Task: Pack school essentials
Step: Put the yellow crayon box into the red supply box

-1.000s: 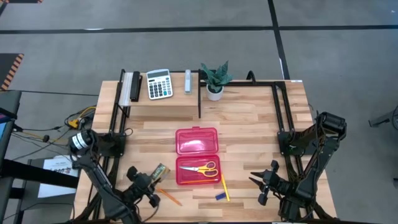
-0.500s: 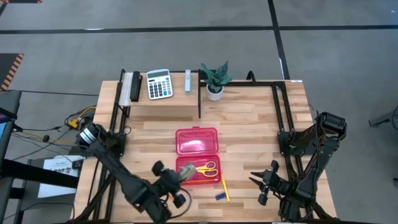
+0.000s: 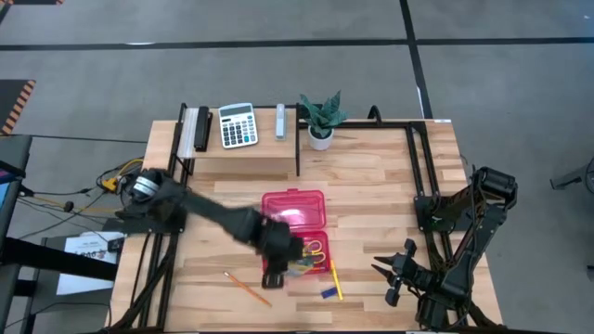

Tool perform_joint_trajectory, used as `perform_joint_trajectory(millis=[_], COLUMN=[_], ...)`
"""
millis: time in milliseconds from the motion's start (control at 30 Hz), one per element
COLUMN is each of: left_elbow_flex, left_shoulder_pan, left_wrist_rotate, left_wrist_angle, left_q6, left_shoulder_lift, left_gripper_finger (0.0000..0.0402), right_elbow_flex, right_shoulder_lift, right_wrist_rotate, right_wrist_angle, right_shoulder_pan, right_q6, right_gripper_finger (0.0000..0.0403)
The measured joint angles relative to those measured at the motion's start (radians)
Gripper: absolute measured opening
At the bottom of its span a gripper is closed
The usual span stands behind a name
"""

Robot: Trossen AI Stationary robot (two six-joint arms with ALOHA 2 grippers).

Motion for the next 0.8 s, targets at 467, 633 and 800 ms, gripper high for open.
perform_joint_trajectory(millis=[467,633,800], left_elbow_flex=[0.0,0.001,0.001], left_shoulder_pan=[0.261,0.24,0.216], left_wrist_rotate=[0.345,0.327,0.328], left_wrist_angle=[-0.187,-0.192,-0.217], left_q6=[0.344,0.374,0.384], left_shoulder_lift=[-0.008,0.005,0.046], left_gripper_finger=[0.0058,0.0058,0.0058], right_elbow_flex=[0.0,0.0,0.0], right_shoulder_lift=[0.0,0.0,0.0], right_wrist_rotate=[-0.007,-0.007,-0.008], right_wrist_angle=[-0.007,-0.008,-0.009], right_shoulder_pan=[0.0,0.0,0.0], right_q6=[0.0,0.0,0.0], right_gripper_finger=[0.0107,0.0107,0.0107])
